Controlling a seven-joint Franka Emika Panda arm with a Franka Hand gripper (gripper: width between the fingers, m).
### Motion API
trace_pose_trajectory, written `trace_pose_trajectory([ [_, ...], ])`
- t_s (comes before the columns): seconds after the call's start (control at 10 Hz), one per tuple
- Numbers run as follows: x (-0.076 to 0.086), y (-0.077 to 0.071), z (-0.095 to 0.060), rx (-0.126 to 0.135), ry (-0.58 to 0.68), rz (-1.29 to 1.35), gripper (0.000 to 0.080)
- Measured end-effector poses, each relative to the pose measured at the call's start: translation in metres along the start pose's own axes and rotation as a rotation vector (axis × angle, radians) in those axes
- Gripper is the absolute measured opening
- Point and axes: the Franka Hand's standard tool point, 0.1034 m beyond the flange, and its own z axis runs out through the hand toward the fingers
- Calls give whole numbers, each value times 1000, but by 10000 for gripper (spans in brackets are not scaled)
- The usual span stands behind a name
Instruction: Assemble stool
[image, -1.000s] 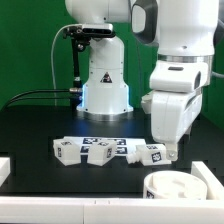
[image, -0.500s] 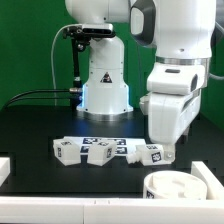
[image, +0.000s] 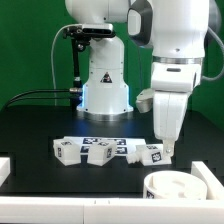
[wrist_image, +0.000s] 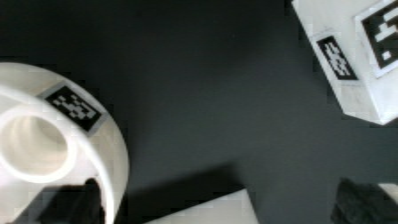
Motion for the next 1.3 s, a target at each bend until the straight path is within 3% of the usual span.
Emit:
trace_pose_trajectory([
  [0.3, -3, -5, 1, 4, -6, -60, 649],
  [0.5, -12, -27, 2, -15, 3, -208, 649],
  [0.6, -21, -36, 3, -11, 7, -220, 649],
  [0.7, -30, -33, 4, -7, 12, -185, 649],
  [1.0, -30, -35, 6, -5, 9, -190, 649],
  [1.1, -34, -41, 11, 6, 5, -217, 649],
  [1.3, -42, -61, 22, -11, 20, -276, 649],
])
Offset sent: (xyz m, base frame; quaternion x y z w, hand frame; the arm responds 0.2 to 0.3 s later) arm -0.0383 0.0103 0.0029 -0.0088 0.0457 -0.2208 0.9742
